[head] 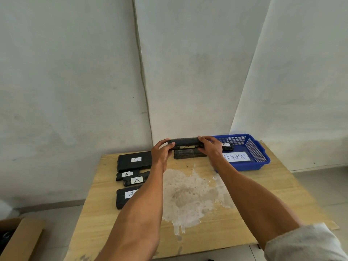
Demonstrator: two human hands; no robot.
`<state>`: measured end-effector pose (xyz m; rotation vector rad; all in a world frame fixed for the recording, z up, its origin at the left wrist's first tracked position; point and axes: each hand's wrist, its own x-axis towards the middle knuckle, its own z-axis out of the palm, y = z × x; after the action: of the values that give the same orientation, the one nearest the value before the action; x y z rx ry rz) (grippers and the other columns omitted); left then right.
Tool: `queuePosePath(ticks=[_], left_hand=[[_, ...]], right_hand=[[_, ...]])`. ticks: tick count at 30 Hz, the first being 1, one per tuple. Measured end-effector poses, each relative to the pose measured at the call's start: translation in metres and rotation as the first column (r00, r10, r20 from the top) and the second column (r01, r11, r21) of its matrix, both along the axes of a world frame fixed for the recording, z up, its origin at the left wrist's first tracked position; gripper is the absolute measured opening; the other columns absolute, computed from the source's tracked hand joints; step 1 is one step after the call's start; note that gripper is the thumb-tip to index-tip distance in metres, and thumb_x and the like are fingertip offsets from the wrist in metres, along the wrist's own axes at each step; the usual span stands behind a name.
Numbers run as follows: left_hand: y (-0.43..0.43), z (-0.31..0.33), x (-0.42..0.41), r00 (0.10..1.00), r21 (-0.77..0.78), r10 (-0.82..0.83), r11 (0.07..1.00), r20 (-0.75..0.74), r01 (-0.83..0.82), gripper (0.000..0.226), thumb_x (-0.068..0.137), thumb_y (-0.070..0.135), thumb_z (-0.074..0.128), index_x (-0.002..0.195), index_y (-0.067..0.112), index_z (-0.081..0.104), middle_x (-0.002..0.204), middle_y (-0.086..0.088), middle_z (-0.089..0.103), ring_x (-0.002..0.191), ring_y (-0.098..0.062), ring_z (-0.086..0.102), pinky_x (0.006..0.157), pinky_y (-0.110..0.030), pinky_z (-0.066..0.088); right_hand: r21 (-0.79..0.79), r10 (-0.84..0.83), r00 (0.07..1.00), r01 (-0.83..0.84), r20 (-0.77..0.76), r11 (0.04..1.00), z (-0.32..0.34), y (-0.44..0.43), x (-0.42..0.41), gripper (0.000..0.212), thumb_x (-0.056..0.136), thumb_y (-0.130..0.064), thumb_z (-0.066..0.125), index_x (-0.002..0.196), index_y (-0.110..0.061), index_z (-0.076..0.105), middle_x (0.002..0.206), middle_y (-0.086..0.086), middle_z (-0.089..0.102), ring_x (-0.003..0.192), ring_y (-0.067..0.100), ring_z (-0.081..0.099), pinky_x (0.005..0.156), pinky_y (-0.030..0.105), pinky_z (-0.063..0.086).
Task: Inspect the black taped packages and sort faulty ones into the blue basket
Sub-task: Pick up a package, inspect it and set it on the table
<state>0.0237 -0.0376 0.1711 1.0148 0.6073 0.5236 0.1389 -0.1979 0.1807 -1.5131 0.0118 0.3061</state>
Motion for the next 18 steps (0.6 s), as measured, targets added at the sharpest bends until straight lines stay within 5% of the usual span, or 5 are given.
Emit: queuePosePath(ticks=[8, 18], left_hand=[[0.004, -0.002, -0.002, 0.999, 0.042, 0.039, 0.998, 0.000, -0.039, 0.027, 0.078, 0.001, 0.079, 0.102, 0.014, 0.076, 0.106, -0.014, 0.071, 0.097, -0.020, 0.069, 0.076, -0.024, 0.055], [0.012, -0.003, 0.001, 0.992, 0.002, 0.082, 0.997, -0.097, -0.082, 0.012, 0.078, 0.012, 0.083, 0.085, 0.015, 0.075, 0.108, -0.012, 0.073, 0.103, -0.024, 0.069, 0.081, -0.034, 0.060]], right_hand=[[-0.006, -0.031, 0.999, 0.031, -0.032, 1.000, 0.000, 0.008, -0.006, 0.014, 0.083, -0.016, 0.080, 0.091, -0.011, 0.070, 0.107, 0.012, 0.065, 0.096, 0.024, 0.067, 0.076, 0.036, 0.063], [0.111, 0.146, 0.989, -0.149, 0.038, 0.983, 0.003, 0.000, -0.014, 0.040, 0.083, -0.010, 0.080, 0.120, -0.005, 0.065, 0.101, 0.010, 0.070, 0.097, 0.024, 0.071, 0.086, 0.034, 0.061]])
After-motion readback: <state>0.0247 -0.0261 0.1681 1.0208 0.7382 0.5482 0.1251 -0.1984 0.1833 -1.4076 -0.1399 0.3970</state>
